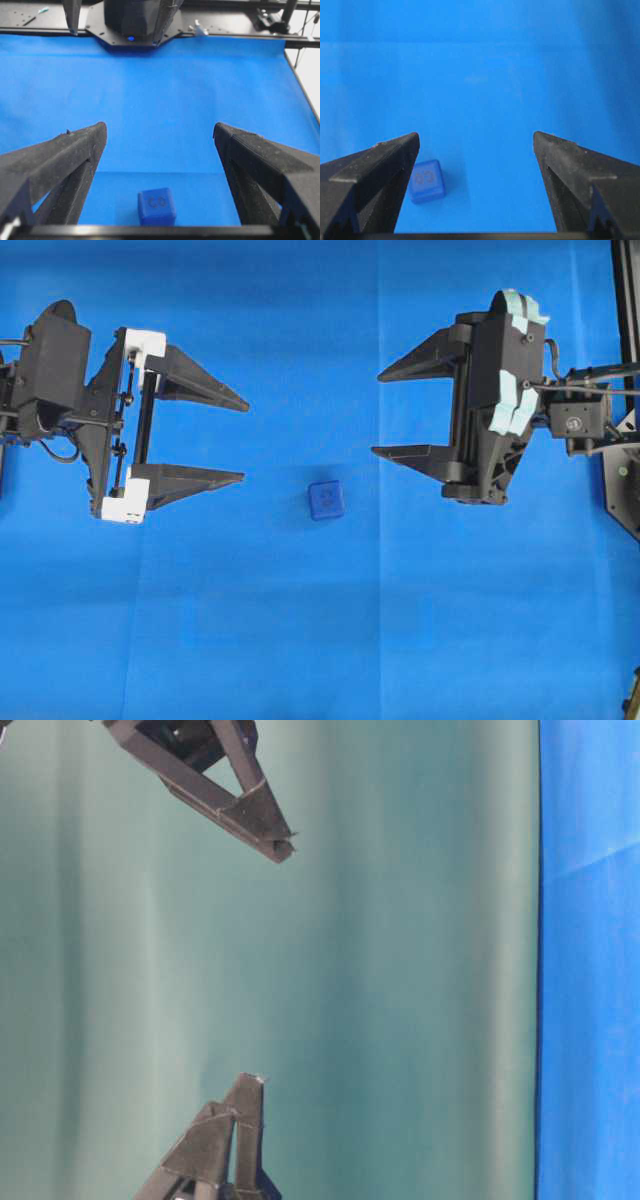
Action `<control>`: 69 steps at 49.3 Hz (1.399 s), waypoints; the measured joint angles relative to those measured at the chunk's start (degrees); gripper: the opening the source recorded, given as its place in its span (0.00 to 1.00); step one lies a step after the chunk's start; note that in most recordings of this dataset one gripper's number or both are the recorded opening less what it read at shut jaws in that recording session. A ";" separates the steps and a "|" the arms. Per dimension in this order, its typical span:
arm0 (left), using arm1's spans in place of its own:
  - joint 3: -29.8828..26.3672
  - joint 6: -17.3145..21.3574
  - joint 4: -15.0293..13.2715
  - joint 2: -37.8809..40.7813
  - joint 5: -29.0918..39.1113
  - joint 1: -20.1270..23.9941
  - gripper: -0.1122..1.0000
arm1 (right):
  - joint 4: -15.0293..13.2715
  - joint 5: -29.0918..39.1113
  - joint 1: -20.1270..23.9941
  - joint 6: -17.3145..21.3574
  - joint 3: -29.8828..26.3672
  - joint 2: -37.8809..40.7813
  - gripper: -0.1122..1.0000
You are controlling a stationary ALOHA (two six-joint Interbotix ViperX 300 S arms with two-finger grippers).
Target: Handover the blue block to the right arm after grasping it with the left arm, then place it in the designated position.
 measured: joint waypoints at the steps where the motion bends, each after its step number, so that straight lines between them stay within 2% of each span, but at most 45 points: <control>1: -0.09 0.00 -0.09 0.00 -0.09 0.00 0.93 | -0.09 0.00 0.09 0.00 0.00 0.00 0.87; 20: 0.00 0.00 -0.09 0.00 -0.09 0.00 0.93 | -0.26 -2.90 0.09 0.00 0.97 -0.97 0.87; 30: -0.09 0.00 0.00 0.00 -0.09 0.00 0.93 | -1.05 -8.70 -0.18 0.09 3.52 -3.25 0.87; 53: 0.00 0.00 0.00 -0.09 -0.09 0.00 0.93 | -1.14 -26.46 -5.19 0.09 11.16 -3.60 0.87; 69: 0.00 -0.09 0.00 -0.09 -0.09 0.00 0.93 | -1.14 -28.39 -5.80 0.09 11.51 -2.11 0.87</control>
